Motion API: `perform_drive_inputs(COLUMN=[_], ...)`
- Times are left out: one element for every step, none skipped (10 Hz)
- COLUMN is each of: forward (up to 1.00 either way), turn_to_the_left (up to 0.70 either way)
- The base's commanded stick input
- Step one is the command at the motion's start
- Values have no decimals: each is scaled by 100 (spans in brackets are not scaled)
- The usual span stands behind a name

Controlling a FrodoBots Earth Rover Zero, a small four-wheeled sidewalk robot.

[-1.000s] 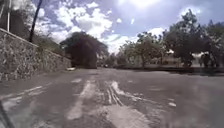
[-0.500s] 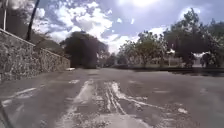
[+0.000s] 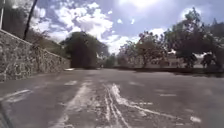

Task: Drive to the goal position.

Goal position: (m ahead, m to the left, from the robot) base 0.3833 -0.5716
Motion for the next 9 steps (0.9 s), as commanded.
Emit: perform_drive_inputs(forward=[50, 50, 50, 50, 50, 50, 50, 50, 50], turn_to_the_left=[0, 0, 0, 0, 0, 0, 0, 0, 0])
